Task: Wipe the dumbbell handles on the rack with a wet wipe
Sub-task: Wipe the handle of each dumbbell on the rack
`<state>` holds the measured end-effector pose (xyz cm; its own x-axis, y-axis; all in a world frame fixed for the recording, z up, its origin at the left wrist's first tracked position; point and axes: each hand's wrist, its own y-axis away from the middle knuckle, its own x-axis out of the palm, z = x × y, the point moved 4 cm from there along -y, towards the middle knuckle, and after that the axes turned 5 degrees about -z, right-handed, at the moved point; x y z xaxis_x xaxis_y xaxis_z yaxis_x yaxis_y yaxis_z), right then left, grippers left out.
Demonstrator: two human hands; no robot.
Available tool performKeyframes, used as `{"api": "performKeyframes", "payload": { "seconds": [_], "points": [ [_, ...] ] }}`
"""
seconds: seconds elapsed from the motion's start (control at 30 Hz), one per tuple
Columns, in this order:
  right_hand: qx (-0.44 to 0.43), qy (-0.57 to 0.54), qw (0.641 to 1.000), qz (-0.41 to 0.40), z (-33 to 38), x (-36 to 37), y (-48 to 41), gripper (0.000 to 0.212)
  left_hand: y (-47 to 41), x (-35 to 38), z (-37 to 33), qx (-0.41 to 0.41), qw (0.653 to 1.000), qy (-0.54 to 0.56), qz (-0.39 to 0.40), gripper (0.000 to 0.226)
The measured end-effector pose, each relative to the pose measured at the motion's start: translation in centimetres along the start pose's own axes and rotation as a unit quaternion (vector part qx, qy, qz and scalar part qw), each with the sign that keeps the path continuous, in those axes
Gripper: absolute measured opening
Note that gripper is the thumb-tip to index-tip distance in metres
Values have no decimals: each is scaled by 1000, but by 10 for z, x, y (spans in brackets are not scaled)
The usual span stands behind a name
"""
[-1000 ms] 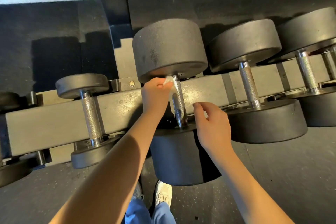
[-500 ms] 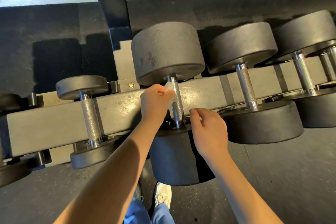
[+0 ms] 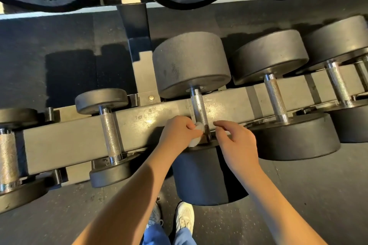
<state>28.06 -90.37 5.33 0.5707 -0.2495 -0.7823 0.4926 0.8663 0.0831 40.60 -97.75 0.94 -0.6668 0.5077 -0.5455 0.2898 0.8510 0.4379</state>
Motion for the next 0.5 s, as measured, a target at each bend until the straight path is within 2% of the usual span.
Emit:
{"api": "performKeyframes", "payload": {
  "seconds": [0.1,0.17,0.27,0.33,0.43,0.5],
  "points": [
    [-28,-26,995,94,12,-1,-8,33,5,-10,-9,19,996,76,-41,13],
    [-48,-36,990,129,17,1,-17,35,6,-15,-17,23,990,131,-43,9],
    [-37,-81,989,115,17,1,-33,18,9,-20,-26,19,987,160,-27,10],
    [-49,-68,994,63,17,2,-44,9,11,-27,-29,21,986,161,-36,16],
    [-127,-29,991,-1,25,9,-57,17,15,-52,-34,93,975,109,-171,22],
    [-159,-7,987,31,27,18,-59,36,14,-65,-37,140,956,96,-238,31]
  ]
}}
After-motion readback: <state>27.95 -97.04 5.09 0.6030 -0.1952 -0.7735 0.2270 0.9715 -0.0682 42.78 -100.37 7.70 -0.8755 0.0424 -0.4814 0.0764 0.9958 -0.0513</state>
